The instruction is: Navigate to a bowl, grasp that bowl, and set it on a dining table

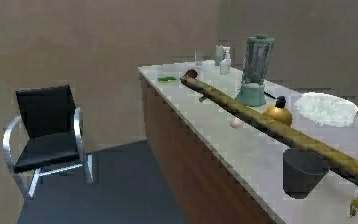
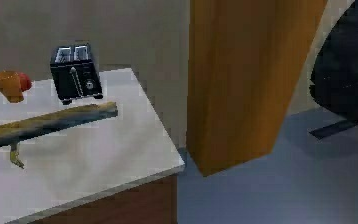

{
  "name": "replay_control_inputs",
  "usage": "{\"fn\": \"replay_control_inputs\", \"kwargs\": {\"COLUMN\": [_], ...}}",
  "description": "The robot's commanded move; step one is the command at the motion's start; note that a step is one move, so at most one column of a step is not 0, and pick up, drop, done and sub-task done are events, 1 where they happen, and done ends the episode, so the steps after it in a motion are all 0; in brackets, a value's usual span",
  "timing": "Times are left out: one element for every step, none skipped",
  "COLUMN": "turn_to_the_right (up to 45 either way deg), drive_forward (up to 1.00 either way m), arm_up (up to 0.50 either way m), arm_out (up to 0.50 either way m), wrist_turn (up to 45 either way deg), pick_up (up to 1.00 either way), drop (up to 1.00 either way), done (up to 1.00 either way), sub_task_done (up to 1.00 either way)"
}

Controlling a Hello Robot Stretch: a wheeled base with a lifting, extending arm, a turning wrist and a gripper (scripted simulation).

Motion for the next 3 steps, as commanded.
{"fn": "replay_control_inputs", "kwargs": {"turn_to_the_right": [0.0, -36.0, 18.0], "drive_forward": [0.35, 0.00, 0.00], "arm_up": [0.00, 0.00, 0.00], "arm_out": [0.00, 0.00, 0.00], "wrist_turn": [0.0, 0.0, 0.0], "pick_up": [0.00, 0.00, 0.00], "drop": [0.00, 0.00, 0.00], "done": [0.00, 0.00, 0.00], "sub_task_done": [0.00, 0.00, 0.00]}}
